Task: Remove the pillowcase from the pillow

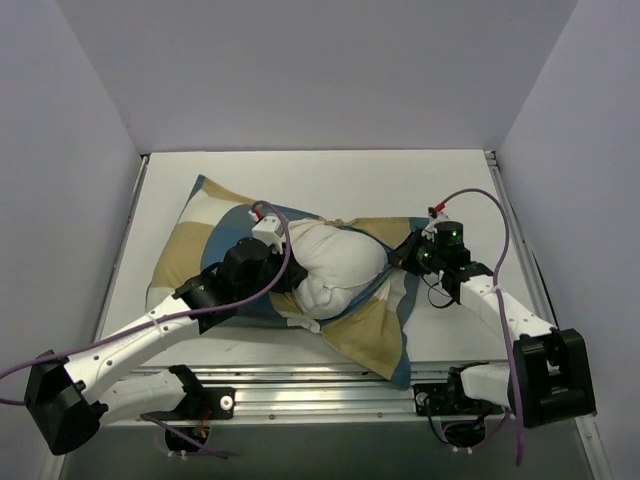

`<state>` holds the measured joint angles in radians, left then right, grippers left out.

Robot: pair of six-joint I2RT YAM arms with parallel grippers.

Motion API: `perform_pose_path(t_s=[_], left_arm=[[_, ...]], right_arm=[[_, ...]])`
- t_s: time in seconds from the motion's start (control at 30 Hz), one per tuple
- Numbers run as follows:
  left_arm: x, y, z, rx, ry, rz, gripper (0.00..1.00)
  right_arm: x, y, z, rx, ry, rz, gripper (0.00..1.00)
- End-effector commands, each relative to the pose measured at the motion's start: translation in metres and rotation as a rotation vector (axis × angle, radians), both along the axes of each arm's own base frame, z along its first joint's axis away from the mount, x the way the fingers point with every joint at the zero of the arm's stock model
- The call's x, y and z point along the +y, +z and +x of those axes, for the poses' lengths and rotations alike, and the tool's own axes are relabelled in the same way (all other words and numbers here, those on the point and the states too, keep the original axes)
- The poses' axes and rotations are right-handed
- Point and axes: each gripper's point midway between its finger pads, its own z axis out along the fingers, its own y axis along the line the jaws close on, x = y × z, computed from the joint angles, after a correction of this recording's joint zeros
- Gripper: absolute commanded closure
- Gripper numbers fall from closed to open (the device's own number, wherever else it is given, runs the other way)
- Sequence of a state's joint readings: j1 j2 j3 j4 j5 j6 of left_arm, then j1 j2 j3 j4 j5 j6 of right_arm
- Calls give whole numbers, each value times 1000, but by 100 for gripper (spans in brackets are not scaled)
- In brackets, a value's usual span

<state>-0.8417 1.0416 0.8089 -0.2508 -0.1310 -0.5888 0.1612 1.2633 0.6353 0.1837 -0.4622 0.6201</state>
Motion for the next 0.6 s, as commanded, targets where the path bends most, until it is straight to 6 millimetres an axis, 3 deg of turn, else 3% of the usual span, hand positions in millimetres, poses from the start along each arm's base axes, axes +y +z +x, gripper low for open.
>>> perform_pose_path(t_s=[0.0, 0.03, 0.07, 0.2, 0.23, 0.33, 0.4, 0.43, 0.47, 0.5, 0.53, 0.57], left_arm=[[21, -3, 19, -34, 11, 160, 63], [14, 2, 17, -54, -47, 161, 54], [8, 10, 16, -78, -80, 153, 38], [-7, 50, 8, -203, -197, 170, 17], [-10, 66, 10, -259, -221, 187, 15], [-25, 88, 8, -351, -276, 245, 11], [-39, 95, 7, -388, -311, 281, 9], [-50, 85, 12, -396, -343, 336, 8], [-59, 99, 15, -426, -347, 336, 8], [-68, 99, 16, -432, -349, 348, 7], [-79, 87, 24, -441, -380, 408, 6], [-89, 98, 29, -465, -379, 402, 5]], right_arm=[[-51, -2, 20, -142, -253, -194, 100], [-45, 6, 19, -176, -246, -181, 100], [-34, 6, 15, -183, -217, -173, 100], [-24, 3, 10, -195, -190, -176, 100], [-24, 2, 11, -195, -186, -179, 100], [-18, 4, 13, -207, -161, -172, 100], [-13, 7, 13, -216, -145, -169, 100], [-13, 8, 13, -218, -143, -172, 100], [-12, 9, 14, -221, -140, -173, 100], [-12, 9, 14, -222, -140, -179, 100], [-11, 10, 13, -222, -134, -181, 100], [-10, 11, 13, -225, -132, -180, 100]])
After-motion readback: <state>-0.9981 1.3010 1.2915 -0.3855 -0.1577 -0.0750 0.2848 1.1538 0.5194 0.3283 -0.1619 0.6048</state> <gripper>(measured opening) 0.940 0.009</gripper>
